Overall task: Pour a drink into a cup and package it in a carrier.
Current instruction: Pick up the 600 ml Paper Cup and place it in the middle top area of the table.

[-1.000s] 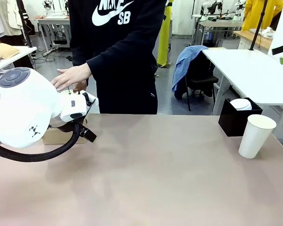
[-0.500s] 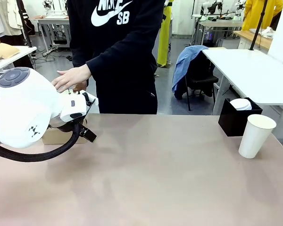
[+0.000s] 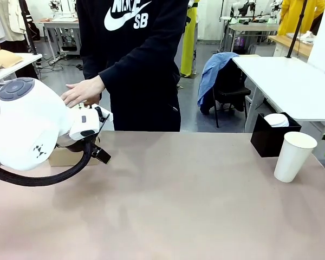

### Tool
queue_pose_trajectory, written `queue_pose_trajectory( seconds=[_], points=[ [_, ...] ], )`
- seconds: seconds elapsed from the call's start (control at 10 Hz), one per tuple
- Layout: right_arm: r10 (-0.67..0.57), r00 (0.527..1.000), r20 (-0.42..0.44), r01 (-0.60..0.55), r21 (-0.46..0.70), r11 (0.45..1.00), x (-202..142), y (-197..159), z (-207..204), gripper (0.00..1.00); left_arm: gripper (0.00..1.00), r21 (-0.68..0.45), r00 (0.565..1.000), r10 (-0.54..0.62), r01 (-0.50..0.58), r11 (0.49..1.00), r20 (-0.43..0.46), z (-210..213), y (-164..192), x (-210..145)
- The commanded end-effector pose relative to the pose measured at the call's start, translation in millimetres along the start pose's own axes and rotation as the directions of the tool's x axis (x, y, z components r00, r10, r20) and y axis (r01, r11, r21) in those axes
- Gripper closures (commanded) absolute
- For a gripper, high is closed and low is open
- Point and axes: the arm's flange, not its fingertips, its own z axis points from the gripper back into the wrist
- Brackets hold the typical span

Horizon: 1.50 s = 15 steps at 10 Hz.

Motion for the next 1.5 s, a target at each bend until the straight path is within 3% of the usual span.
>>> queue_pose_trajectory(
  seconds=[0.0, 1.4],
  points=[
    [0.01, 0.999, 0.031, -0.011, 0.014, 1.0, -7.0, 5.5, -7.6, 0.0, 0.0, -0.001, 1.0, 0.0, 0.0, 1.0, 0.0, 0.0, 0.0, -0.2],
    [-0.123, 0.992, 0.017, 0.122, 0.079, 0.989, -27.9, 17.9, -87.4, 0.0, 0.0, -0.001, 1.0, 0.0, 0.0, 1.0, 0.0, 0.0, 0.0, -0.2]
  ],
)
